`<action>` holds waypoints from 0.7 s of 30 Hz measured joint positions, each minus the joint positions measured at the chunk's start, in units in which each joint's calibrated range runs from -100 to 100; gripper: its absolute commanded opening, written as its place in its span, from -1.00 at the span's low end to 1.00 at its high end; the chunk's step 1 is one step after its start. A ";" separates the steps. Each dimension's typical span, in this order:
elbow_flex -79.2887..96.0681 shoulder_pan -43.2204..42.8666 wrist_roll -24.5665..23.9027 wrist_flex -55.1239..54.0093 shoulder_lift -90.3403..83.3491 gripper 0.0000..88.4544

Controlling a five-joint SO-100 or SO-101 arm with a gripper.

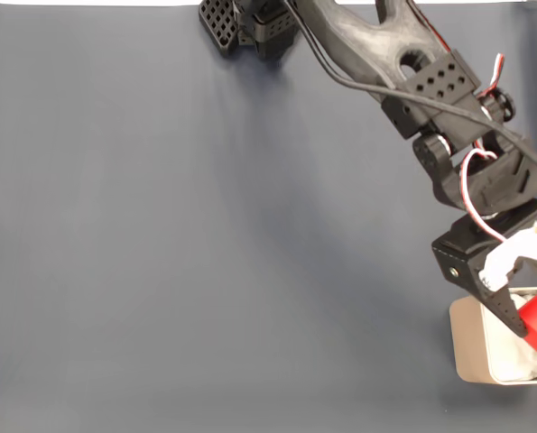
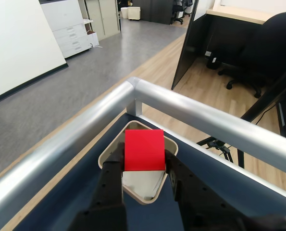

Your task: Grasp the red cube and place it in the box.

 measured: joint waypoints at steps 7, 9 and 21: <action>0.00 0.07 0.00 -0.32 0.61 -0.98; 0.00 0.15 0.00 -0.56 1.04 -0.98; -0.09 0.00 -0.34 -1.19 2.61 -0.97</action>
